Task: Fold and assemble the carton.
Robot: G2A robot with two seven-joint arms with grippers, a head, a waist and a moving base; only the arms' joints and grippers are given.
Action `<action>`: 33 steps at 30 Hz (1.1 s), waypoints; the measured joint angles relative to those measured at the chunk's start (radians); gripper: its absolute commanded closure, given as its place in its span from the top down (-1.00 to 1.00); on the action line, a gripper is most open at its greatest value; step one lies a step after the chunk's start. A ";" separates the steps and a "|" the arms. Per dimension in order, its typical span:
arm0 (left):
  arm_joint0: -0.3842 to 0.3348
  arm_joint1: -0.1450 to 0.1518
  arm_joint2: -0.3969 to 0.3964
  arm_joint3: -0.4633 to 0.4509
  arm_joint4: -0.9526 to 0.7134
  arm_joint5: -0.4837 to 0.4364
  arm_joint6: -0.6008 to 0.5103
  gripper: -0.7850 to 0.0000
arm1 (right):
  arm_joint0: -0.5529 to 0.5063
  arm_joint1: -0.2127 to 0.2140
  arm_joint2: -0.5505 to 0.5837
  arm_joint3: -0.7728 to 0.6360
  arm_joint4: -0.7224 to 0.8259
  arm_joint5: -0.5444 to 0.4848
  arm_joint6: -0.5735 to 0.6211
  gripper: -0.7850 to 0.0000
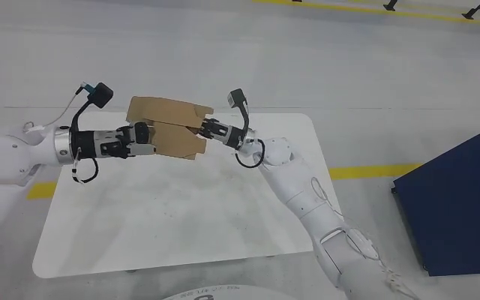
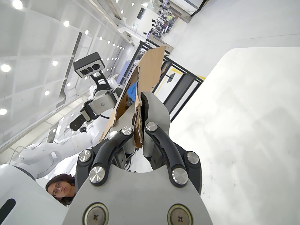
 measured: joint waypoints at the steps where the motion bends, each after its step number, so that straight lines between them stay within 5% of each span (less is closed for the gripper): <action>1: -0.007 -0.004 0.010 0.009 -0.013 0.001 -0.005 1.00 | -0.001 0.000 0.001 0.000 0.001 -0.003 0.000 -1.00; 22: -0.069 -0.056 0.080 0.154 -0.223 -0.002 -0.066 1.00 | -0.019 0.006 0.026 -0.020 0.023 -0.014 0.020 -1.00; 33: -0.075 -0.068 0.046 0.140 -0.203 -0.080 0.009 1.00 | -0.024 0.006 0.022 -0.031 0.007 -0.016 0.032 -1.00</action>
